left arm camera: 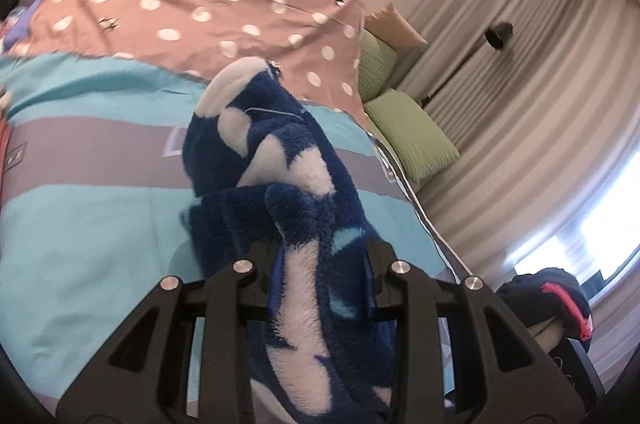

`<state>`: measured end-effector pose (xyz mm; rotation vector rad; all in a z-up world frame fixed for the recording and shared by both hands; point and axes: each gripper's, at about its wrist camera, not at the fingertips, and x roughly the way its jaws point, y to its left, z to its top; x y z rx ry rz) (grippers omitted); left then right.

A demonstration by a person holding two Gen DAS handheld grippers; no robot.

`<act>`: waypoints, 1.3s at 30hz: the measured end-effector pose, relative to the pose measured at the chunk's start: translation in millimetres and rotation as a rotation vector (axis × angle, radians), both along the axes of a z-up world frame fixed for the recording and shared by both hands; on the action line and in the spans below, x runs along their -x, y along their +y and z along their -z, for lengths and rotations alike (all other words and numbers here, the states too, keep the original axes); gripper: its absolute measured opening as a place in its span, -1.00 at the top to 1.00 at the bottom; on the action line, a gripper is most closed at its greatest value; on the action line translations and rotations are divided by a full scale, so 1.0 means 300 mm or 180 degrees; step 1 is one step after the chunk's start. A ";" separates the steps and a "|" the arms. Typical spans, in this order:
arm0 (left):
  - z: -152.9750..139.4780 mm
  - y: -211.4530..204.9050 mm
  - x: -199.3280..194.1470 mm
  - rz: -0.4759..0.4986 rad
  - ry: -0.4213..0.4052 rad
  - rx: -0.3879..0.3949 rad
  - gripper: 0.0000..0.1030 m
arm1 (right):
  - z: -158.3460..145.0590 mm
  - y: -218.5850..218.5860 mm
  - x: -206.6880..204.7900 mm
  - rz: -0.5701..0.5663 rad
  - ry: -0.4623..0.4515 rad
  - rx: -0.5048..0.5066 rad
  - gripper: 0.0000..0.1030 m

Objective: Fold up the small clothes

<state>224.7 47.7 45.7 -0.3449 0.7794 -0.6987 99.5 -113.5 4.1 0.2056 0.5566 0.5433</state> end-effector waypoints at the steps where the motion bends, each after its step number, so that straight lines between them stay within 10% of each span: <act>1: -0.009 -0.045 -0.004 0.0028 -0.0014 -0.0046 0.42 | 0.006 -0.017 0.019 0.0036 0.0010 -0.0062 0.59; 14: 0.145 -0.752 -0.065 0.0577 0.0167 -0.0904 0.28 | 0.185 -0.534 0.148 0.0560 0.0607 -0.1527 0.62; 21: 0.303 -0.911 -0.052 0.0764 0.0375 -0.0908 0.33 | 0.321 -0.651 0.237 0.0794 0.1031 -0.1822 0.63; 29: 0.318 -0.932 -0.022 0.0801 0.0244 -0.0884 0.28 | 0.332 -0.678 0.257 0.0864 0.1123 -0.1768 0.22; 36: 0.323 -0.924 -0.009 0.0864 0.0205 -0.0816 0.21 | 0.145 -0.603 0.345 0.1325 0.0351 -0.0709 0.22; 39: 0.329 -0.933 -0.011 0.0861 0.0216 -0.0820 0.20 | 0.179 -0.581 0.305 0.1249 0.0566 -0.0643 0.22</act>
